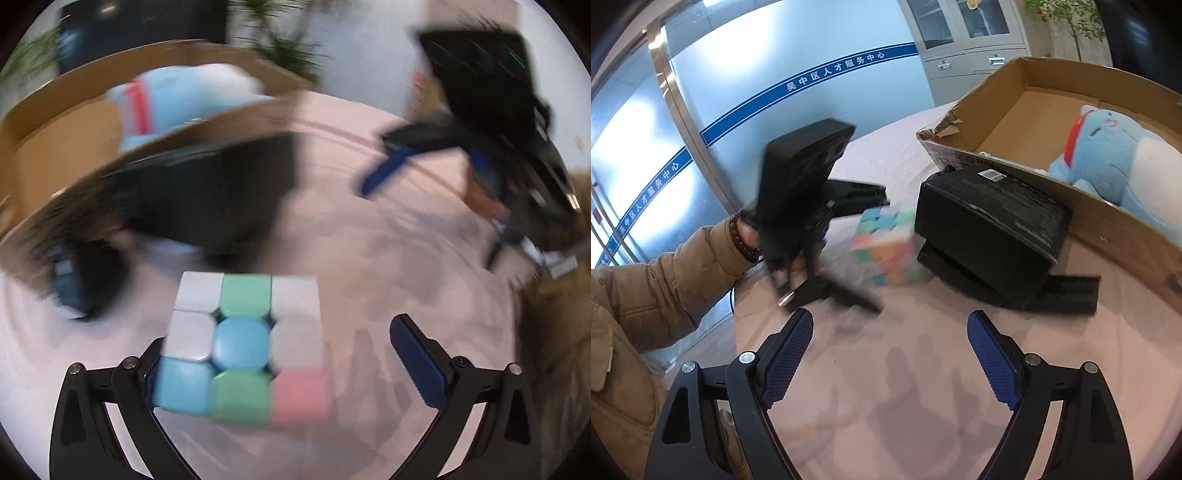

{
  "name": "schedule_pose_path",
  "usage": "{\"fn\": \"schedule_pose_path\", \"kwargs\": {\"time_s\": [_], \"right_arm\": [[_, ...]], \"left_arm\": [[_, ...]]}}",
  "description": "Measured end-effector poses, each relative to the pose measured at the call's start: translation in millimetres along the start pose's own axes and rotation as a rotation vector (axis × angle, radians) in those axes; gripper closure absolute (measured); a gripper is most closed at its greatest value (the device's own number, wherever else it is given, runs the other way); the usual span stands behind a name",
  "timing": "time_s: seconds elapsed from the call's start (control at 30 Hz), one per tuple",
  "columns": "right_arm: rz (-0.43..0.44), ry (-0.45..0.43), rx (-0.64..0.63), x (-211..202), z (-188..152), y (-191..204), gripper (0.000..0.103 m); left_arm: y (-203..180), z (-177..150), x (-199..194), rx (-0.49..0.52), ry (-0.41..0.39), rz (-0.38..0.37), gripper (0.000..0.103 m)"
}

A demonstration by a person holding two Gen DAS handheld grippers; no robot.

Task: Organize objects
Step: 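Grasp the pastel Rubik's cube with the right gripper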

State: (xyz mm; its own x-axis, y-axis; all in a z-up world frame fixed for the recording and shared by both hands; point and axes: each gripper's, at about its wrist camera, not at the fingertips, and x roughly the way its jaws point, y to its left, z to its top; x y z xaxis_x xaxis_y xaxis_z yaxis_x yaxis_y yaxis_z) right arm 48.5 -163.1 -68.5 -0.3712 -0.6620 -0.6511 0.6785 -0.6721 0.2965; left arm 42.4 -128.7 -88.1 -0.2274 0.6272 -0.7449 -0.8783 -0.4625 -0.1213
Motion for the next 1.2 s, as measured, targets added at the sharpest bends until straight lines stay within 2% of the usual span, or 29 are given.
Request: {"fn": "schedule_pose_path", "kwargs": {"time_s": [0.1, 0.17, 0.3, 0.43, 0.5, 0.57, 0.63, 0.73, 0.83, 1.2], "right_arm": [[0.007, 0.011, -0.02, -6, -11, 13, 0.017], [0.023, 0.021, -0.048, -9, -17, 20, 0.017], [0.07, 0.056, -0.13, 5, -14, 42, 0.017], [0.062, 0.081, -0.2, 27, 2, 42, 0.017], [0.069, 0.103, -0.223, 39, 10, 39, 0.017], [0.068, 0.122, -0.249, 48, 13, 39, 0.017], [0.096, 0.126, -0.258, 52, 16, 36, 0.017], [0.13, 0.134, -0.26, 54, 16, 35, 0.02], [0.144, 0.138, -0.268, 56, 17, 34, 0.028], [0.114, 0.17, -0.365, 53, 4, 41, 0.031]], "left_arm": [[-40, -1, 7, 0.078, 0.026, -0.044, 0.001], [-57, -3, 7, 0.096, 0.027, -0.036, 0.001], [-53, -12, -12, 0.026, -0.011, -0.005, 0.001], [-37, -20, -30, -0.077, -0.075, 0.029, 0.002], [-40, -25, -32, -0.083, -0.08, 0.034, 0.007], [-44, -27, -24, -0.075, -0.054, 0.025, 0.032], [-47, -30, -20, -0.068, -0.021, 0.04, 0.035], [-41, -31, -20, -0.057, -0.021, 0.002, 0.042], [-41, -29, -18, -0.055, -0.013, -0.012, 0.042], [-53, -26, -13, -0.017, 0.012, -0.013, 0.042]]}}
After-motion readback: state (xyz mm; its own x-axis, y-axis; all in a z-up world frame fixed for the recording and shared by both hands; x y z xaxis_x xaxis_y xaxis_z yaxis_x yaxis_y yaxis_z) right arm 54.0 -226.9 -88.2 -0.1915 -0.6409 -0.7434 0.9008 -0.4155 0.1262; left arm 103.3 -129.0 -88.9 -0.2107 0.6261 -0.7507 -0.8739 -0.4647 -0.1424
